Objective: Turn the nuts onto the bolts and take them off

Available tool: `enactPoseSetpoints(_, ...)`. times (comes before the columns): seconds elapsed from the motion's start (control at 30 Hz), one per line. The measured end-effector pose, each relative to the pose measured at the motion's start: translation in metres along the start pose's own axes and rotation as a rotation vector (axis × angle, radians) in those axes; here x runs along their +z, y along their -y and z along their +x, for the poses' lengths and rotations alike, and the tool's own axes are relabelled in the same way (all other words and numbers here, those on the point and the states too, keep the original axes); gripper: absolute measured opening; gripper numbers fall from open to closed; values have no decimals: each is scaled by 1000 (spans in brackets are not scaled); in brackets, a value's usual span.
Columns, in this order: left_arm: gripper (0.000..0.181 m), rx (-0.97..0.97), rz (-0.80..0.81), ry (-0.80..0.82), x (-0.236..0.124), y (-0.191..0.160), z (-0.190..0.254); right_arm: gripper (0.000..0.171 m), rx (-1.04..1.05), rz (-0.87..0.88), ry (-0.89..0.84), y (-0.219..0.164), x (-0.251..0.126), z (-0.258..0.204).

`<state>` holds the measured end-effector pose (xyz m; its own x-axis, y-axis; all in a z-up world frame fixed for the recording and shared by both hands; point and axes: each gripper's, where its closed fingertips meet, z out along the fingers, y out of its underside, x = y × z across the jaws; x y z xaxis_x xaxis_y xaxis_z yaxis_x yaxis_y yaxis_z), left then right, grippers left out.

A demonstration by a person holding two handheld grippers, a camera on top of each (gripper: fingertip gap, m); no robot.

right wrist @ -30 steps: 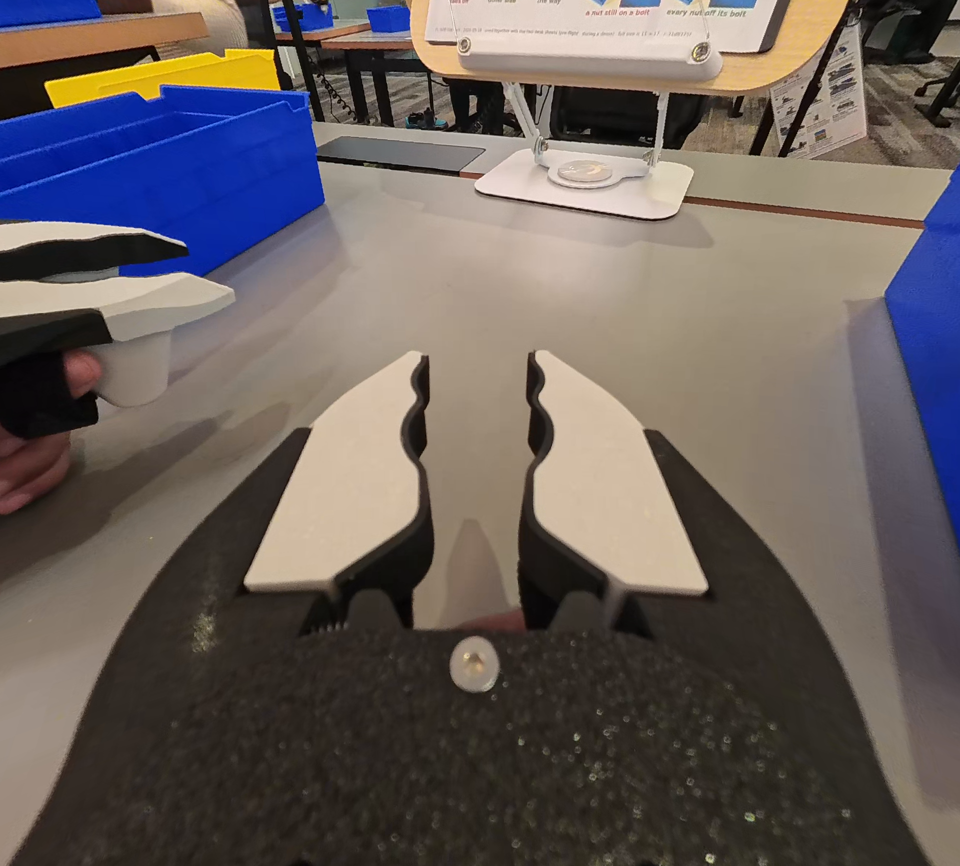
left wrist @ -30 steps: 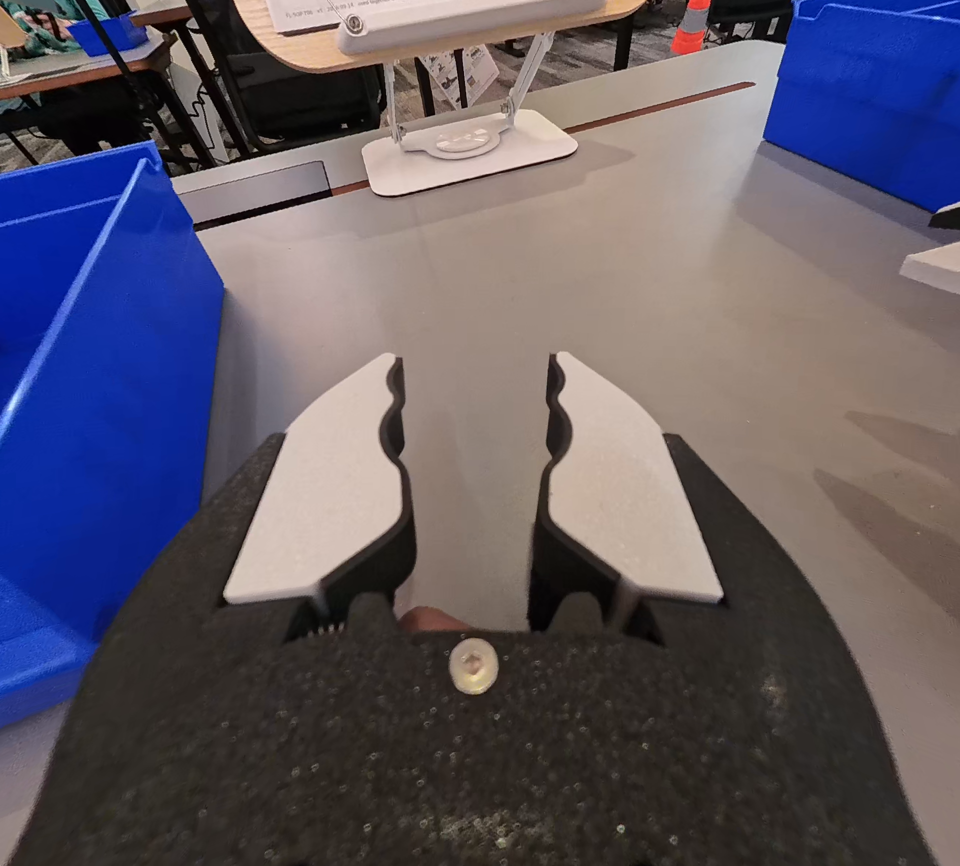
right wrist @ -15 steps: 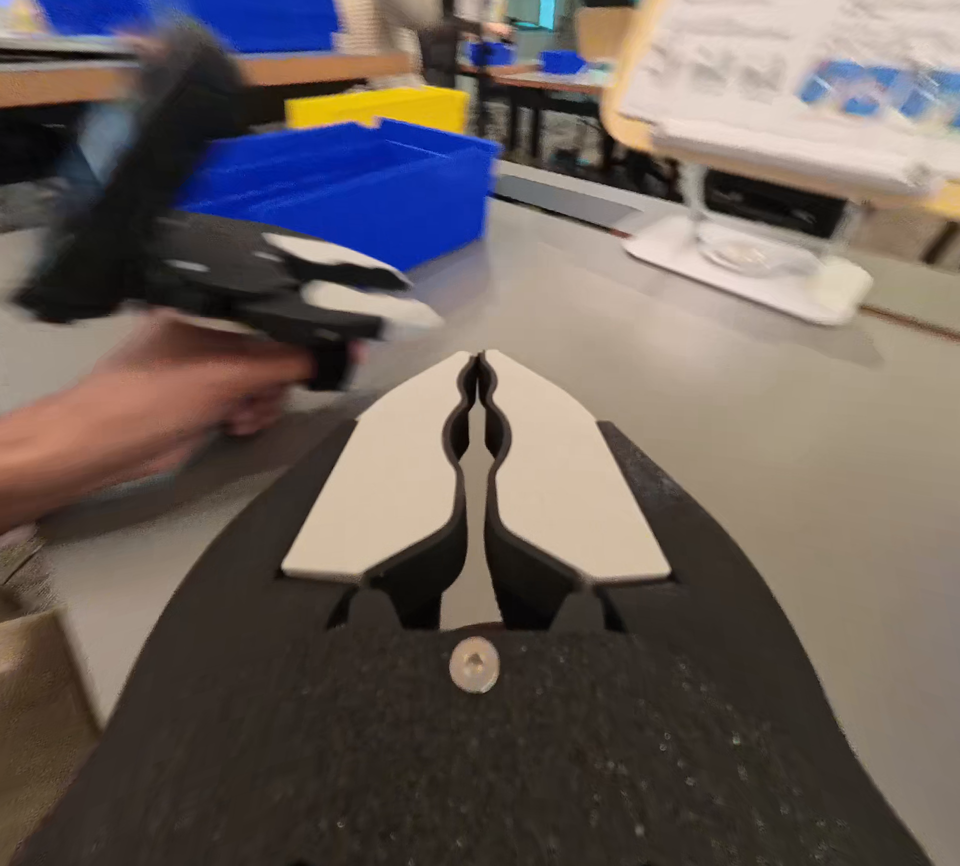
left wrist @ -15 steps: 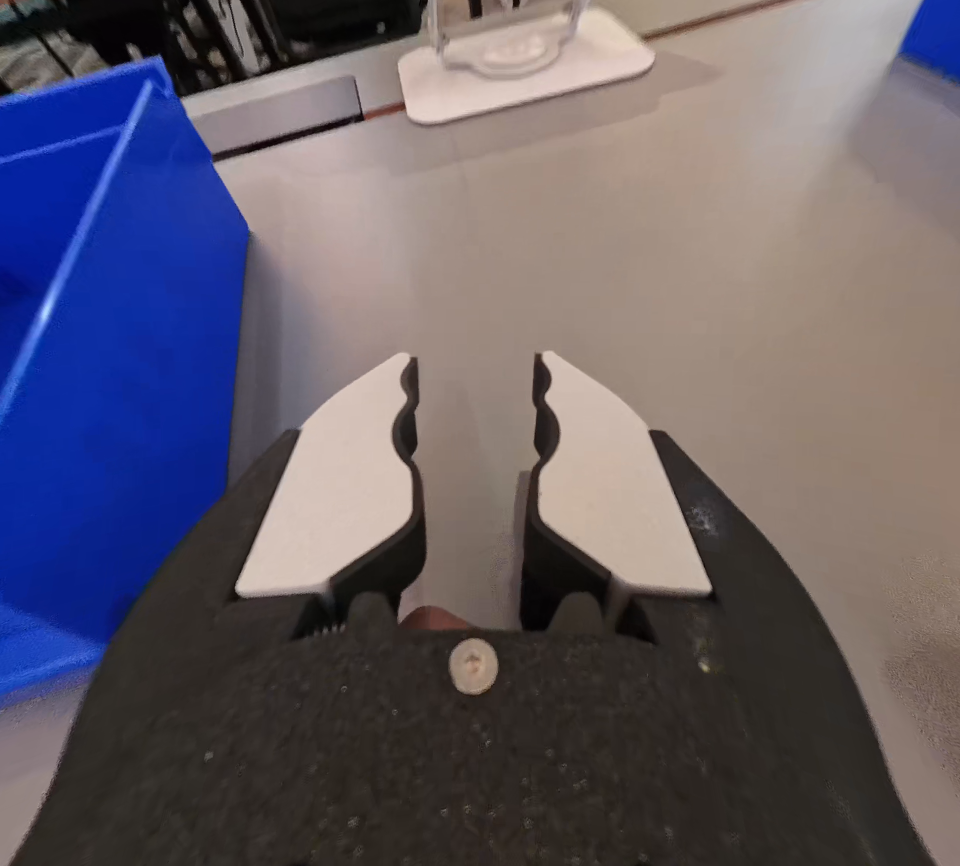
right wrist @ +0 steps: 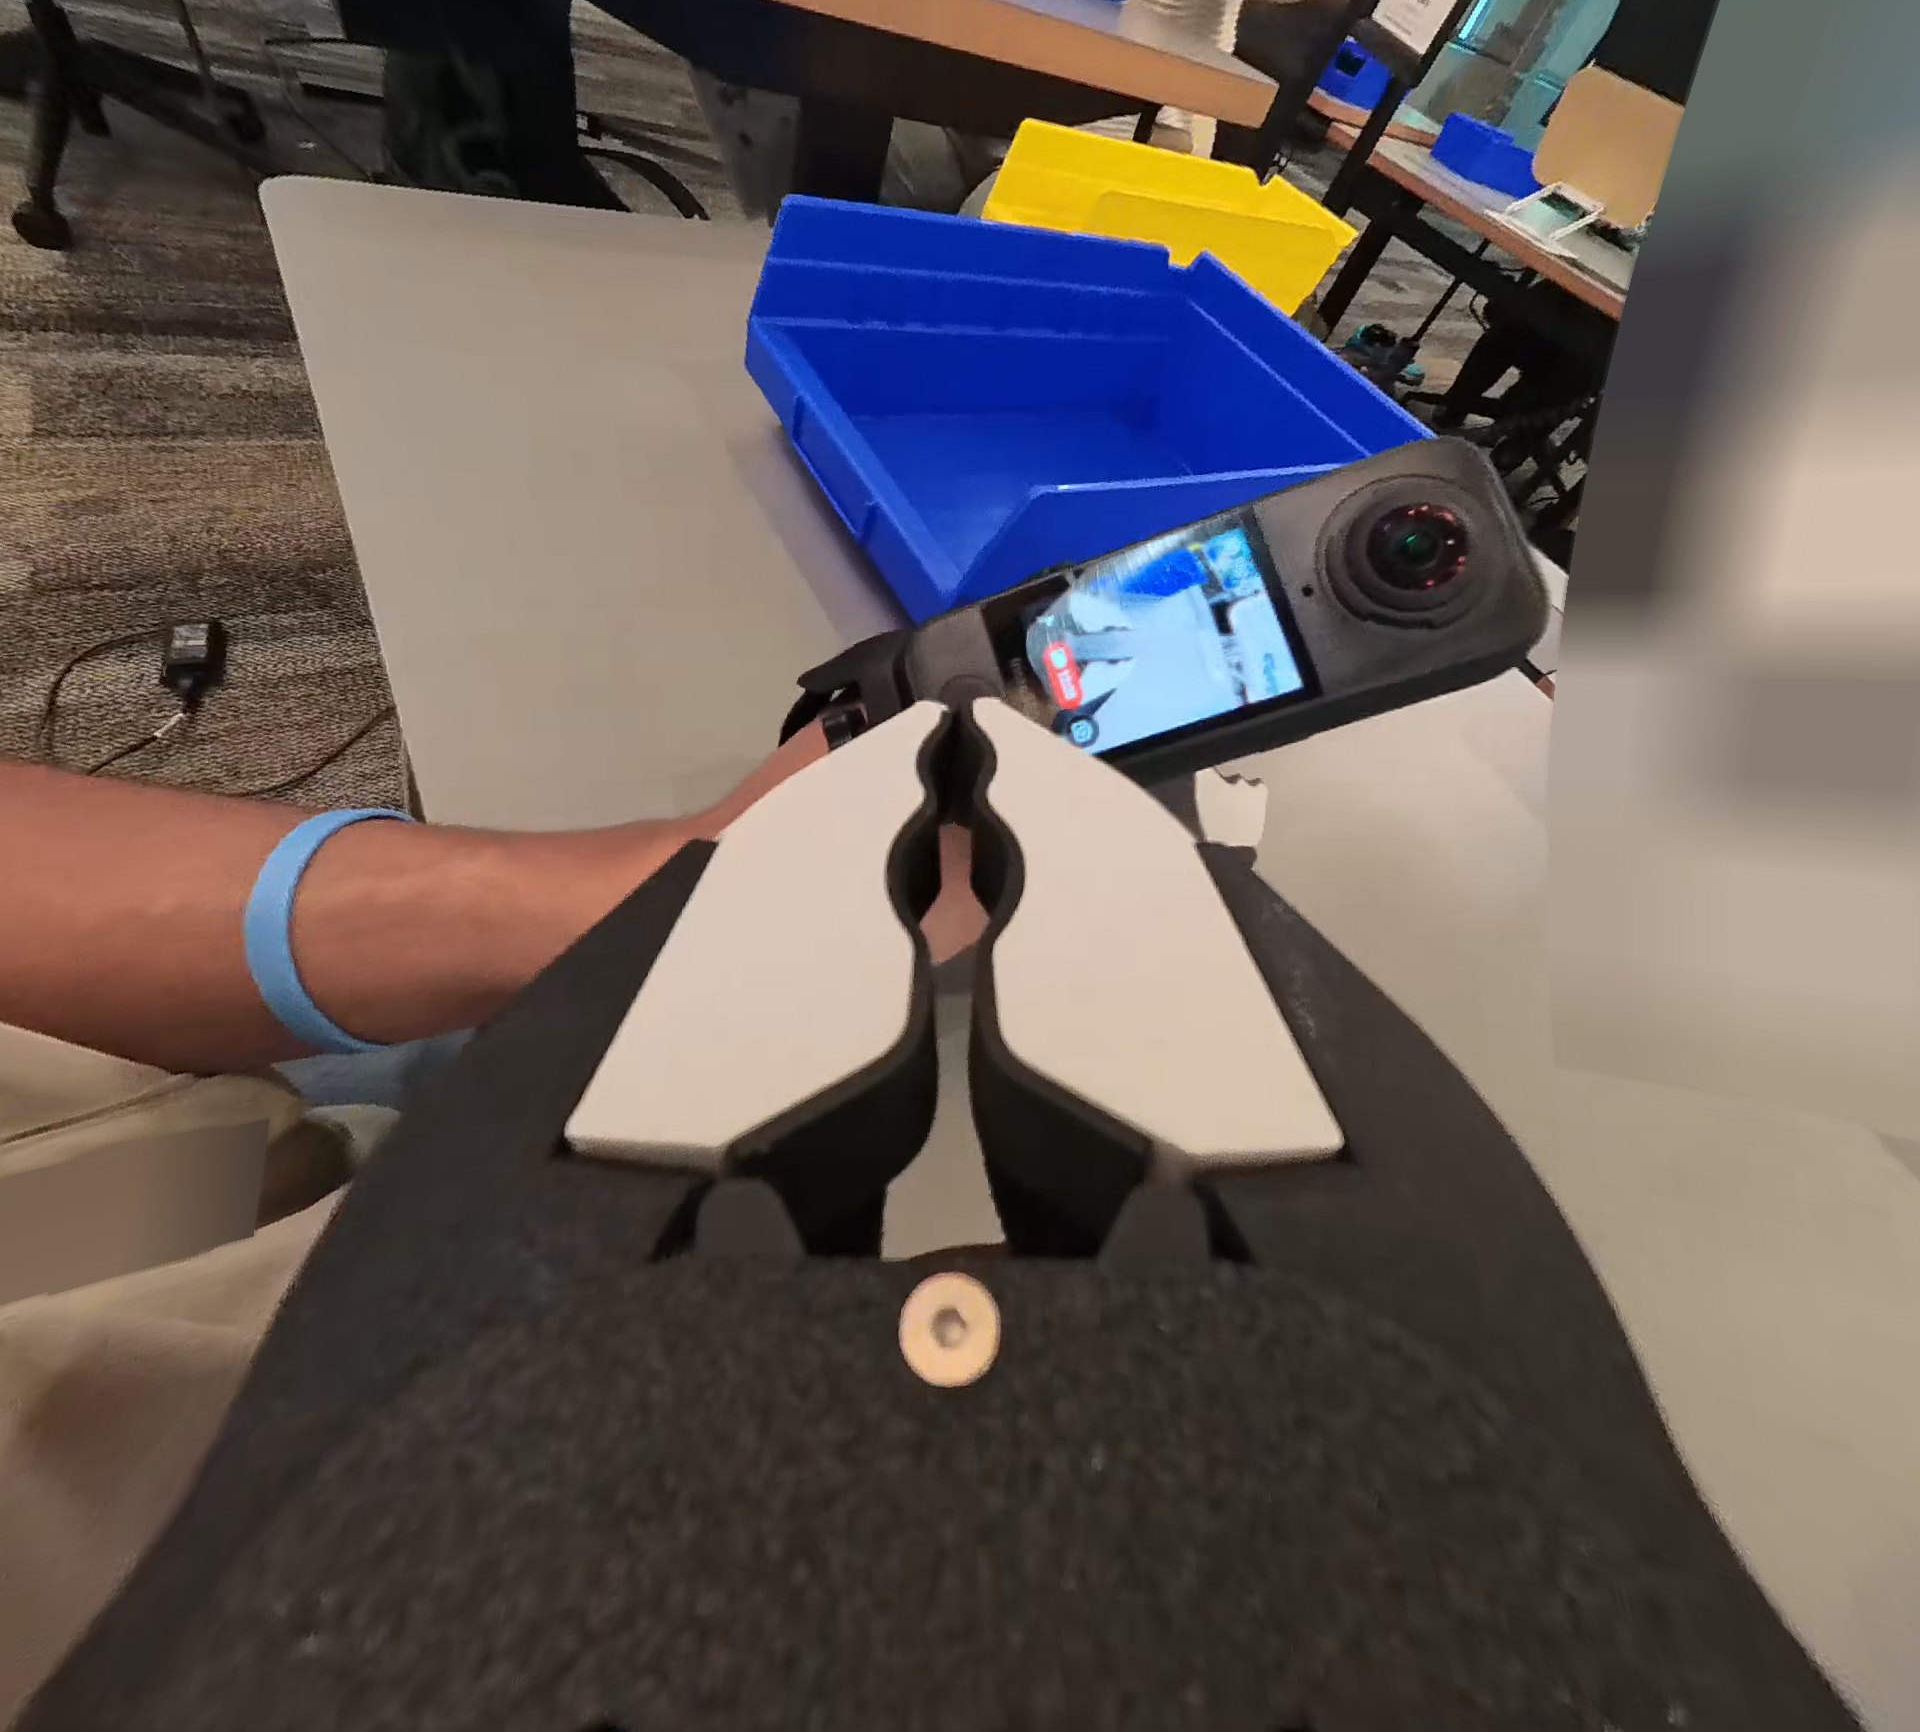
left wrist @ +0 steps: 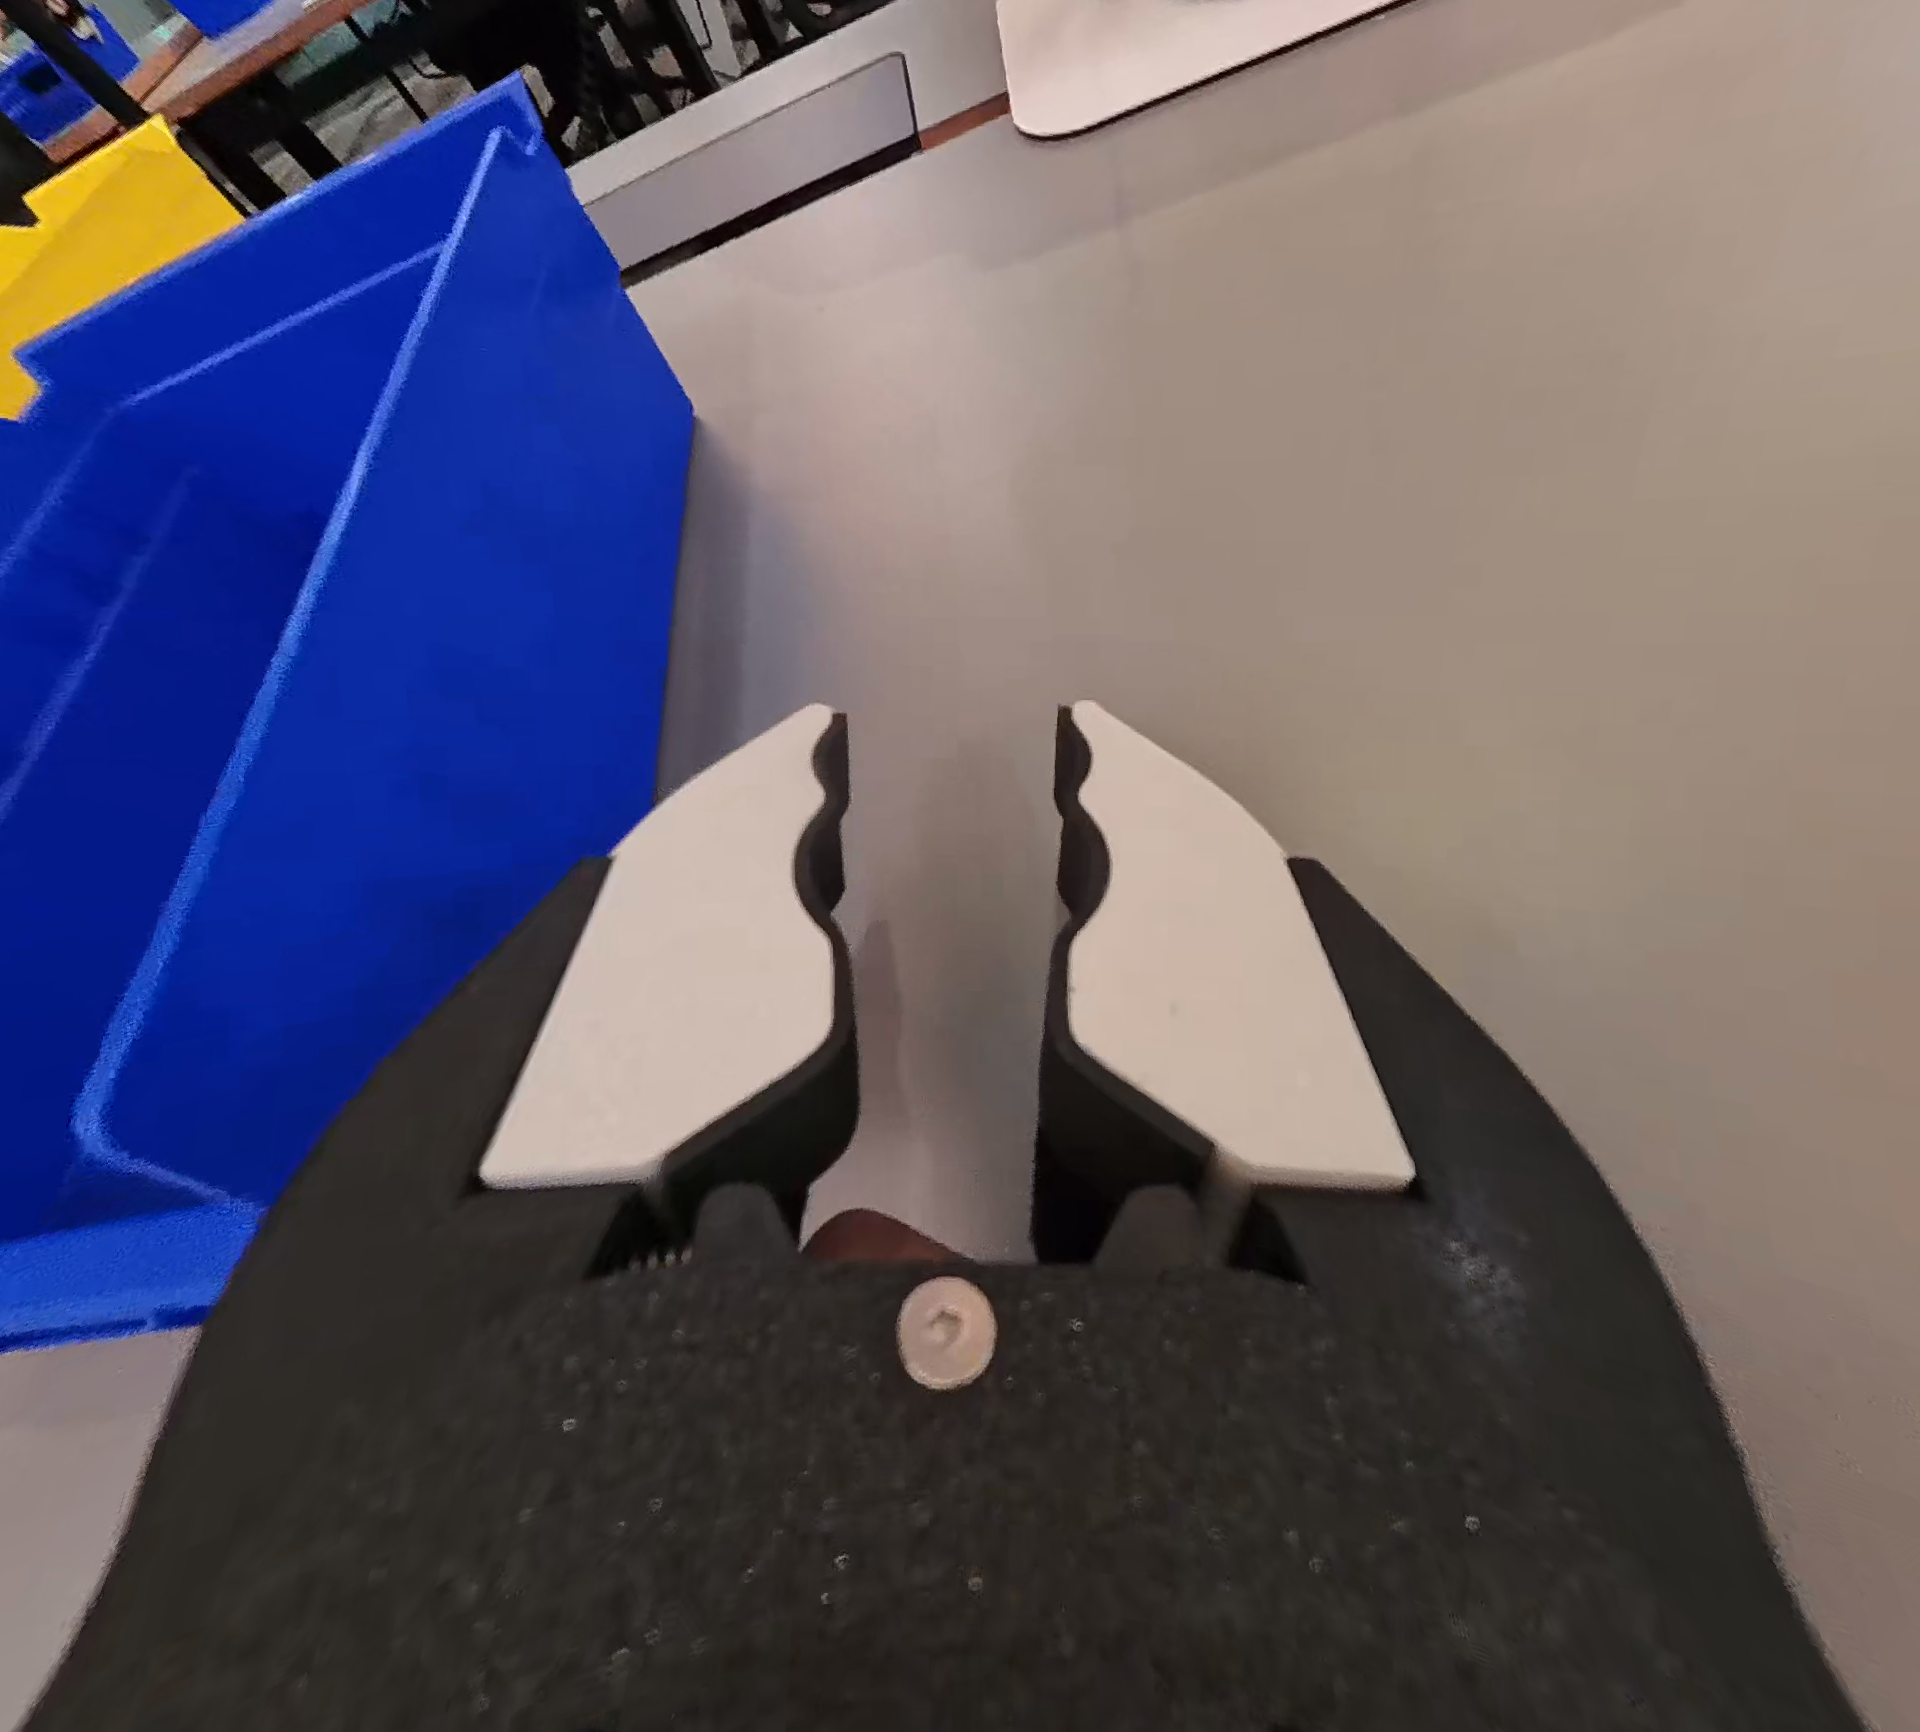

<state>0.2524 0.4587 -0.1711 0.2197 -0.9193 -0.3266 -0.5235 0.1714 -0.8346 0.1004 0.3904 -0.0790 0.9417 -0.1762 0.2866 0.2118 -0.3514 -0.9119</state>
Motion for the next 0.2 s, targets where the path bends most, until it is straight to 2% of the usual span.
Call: enactPoseSetpoints(0.2, 40, 45, 23, 45, -1, 3, -1, 0, -36, -48, -41, -8, 1, 0)
